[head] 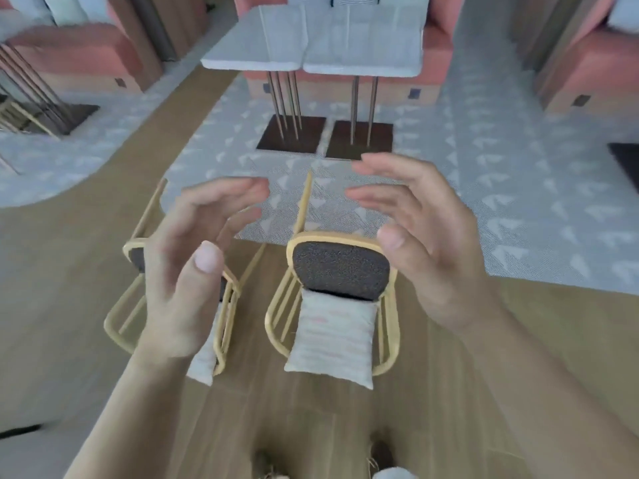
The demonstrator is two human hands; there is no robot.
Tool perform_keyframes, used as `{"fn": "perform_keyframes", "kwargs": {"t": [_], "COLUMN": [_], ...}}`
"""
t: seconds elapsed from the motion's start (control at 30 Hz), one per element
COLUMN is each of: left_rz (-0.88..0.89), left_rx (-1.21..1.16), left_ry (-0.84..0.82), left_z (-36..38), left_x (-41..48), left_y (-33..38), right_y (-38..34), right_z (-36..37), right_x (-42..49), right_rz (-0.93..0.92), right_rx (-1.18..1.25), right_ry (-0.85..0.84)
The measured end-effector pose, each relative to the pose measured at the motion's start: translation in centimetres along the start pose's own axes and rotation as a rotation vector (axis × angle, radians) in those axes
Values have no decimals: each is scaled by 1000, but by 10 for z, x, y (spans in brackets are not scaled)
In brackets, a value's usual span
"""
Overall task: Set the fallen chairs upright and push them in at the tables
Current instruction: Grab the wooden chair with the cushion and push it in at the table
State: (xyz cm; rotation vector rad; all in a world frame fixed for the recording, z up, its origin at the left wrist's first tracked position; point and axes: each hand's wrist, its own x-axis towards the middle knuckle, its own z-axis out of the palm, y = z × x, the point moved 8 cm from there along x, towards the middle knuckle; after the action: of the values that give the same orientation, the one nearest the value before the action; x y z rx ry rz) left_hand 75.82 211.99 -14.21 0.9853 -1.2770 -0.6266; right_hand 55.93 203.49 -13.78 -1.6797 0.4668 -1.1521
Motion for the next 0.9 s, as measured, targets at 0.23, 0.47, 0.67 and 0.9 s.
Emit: {"fn": "perform_keyframes", "kwargs": {"t": [0.23, 0.47, 0.67, 0.9], "left_rz": [-127, -328, -460, -473], "left_rx": [-188, -165, -81, 166], "left_ry": [-79, -92, -61, -86], "left_z": [-42, -35, -35, -27], "left_x": [23, -53, -142, -242], "left_y": [-170, -427, -630, -845], "right_y": [121, 382, 593, 814], "right_z": [29, 36, 26, 0], "right_x": [4, -58, -155, -271], "right_rz": [114, 363, 483, 612], "right_rx": [-154, -155, -203, -387], "right_ry": [205, 410, 409, 351]}}
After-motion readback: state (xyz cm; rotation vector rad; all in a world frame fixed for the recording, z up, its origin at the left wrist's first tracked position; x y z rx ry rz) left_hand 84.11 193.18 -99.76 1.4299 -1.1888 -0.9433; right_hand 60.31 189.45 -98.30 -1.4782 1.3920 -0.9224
